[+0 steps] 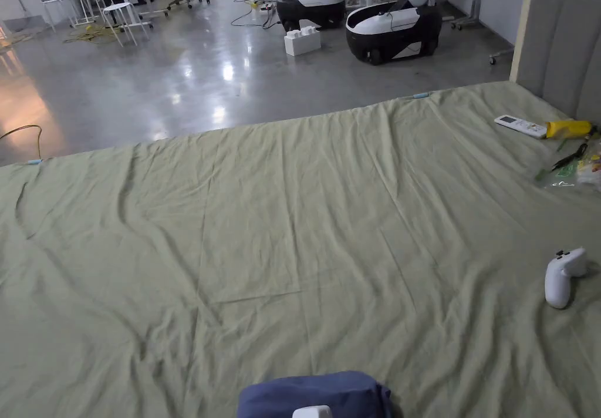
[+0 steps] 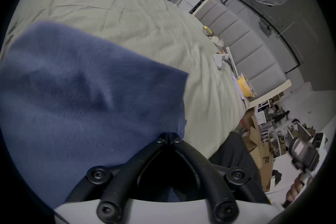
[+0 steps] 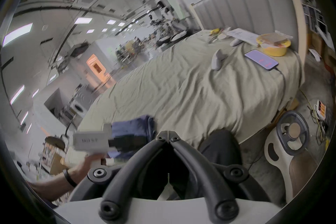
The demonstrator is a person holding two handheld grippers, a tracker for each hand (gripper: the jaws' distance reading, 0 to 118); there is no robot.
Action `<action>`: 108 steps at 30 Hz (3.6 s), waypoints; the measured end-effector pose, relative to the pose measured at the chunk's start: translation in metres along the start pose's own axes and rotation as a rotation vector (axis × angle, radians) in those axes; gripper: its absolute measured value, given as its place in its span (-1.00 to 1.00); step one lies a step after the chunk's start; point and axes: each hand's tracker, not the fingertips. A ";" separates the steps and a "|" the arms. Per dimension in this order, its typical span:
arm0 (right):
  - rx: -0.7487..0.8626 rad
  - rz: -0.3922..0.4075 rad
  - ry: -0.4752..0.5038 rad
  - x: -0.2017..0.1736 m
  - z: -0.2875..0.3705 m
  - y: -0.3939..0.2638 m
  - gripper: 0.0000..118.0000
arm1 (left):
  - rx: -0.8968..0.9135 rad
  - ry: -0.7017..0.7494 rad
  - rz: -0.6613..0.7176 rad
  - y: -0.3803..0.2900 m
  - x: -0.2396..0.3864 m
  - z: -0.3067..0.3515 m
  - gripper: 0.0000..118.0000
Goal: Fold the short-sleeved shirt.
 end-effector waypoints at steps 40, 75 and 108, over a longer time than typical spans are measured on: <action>-0.419 0.388 0.160 -0.071 -0.210 0.017 -0.99 | 0.103 -0.101 0.355 0.031 -0.153 0.101 -0.48; 0.076 0.301 0.089 -0.059 -0.046 0.075 -0.99 | 0.596 0.683 -0.359 0.037 -0.031 0.384 0.39; 0.489 0.377 0.076 -0.096 0.005 0.105 -0.99 | 0.927 0.639 -0.398 -0.027 0.070 0.347 -1.00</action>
